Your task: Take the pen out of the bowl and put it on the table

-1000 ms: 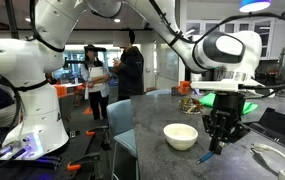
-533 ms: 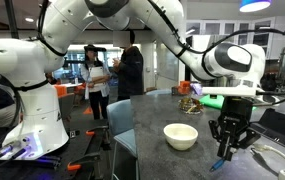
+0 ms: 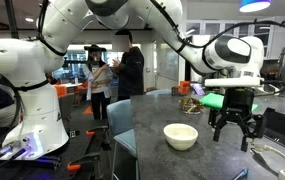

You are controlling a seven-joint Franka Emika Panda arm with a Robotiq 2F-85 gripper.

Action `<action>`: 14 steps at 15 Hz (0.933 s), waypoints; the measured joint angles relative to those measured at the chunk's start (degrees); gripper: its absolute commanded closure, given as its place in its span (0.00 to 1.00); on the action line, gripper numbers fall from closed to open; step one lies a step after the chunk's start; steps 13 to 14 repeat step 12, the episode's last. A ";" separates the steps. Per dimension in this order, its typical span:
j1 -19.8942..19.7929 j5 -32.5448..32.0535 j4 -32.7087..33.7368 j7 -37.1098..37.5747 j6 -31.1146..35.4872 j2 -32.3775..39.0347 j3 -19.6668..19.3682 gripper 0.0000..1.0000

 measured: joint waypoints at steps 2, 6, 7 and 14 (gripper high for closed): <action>-0.23 1.18 -0.53 0.00 0.04 -1.97 1.09 0.00; -0.42 6.42 -3.90 0.31 0.72 -8.39 3.38 0.00; -0.49 7.82 -5.31 0.46 1.29 -10.30 3.73 0.00; -0.79 12.99 -15.34 0.56 5.52 -20.35 4.18 0.00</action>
